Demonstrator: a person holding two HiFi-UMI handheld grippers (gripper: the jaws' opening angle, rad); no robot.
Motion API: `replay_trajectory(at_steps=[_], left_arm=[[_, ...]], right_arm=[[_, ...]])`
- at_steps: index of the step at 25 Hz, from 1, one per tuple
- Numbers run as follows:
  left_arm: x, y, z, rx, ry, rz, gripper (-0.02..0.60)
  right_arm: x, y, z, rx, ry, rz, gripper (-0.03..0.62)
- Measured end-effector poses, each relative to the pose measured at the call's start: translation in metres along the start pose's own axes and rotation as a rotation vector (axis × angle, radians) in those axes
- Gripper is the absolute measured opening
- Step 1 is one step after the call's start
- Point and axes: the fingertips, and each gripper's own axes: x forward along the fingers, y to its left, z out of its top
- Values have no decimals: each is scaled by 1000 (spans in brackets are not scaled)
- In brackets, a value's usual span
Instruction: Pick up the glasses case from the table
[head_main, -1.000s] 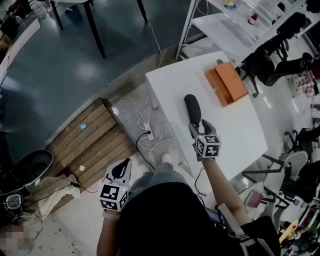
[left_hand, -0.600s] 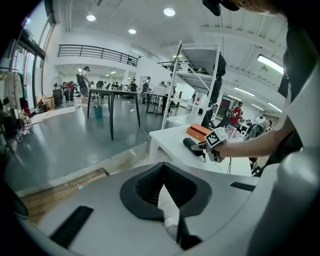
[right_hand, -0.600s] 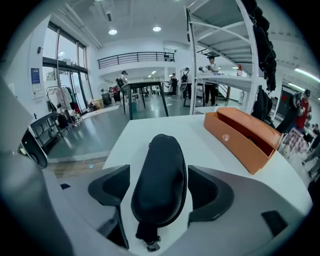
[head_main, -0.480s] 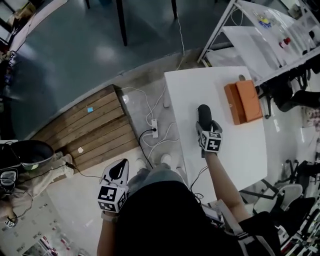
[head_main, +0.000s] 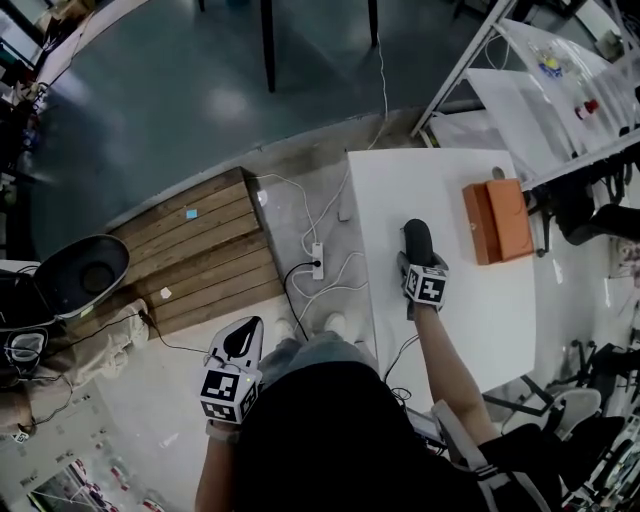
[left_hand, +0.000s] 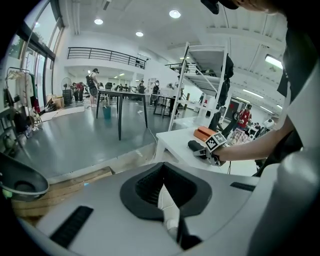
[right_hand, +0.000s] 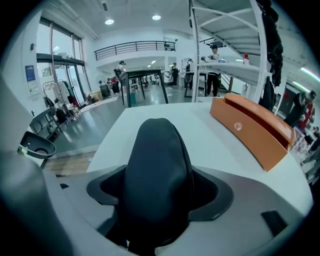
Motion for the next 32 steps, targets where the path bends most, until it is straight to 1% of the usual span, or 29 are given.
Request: replay_trajectory(at_steps=[5, 12, 15, 18, 20, 23, 32], left_arm=[[2, 4, 2, 5, -8, -18, 18], [12, 5, 10, 34, -24, -84, 18], [20, -1, 18, 59, -36, -137, 18], [25, -10, 24, 84, -49, -178, 18], [30, -17, 29, 107, -63, -219, 18], [42, -29, 43, 154, -91, -299, 18], [56, -69, 87, 257, -153, -466, 18]], right_arm=[[-6, 0, 4, -15, -9, -17, 379], [-40, 8, 11, -1, -66, -4, 377], [-65, 11, 18, 40, -122, 7, 377], [-91, 19, 23, 43, -165, 20, 377], [-110, 23, 22, 60, -190, 24, 377], [-145, 23, 20, 102, -235, 17, 377], [-250, 43, 22, 156, -399, 16, 377]])
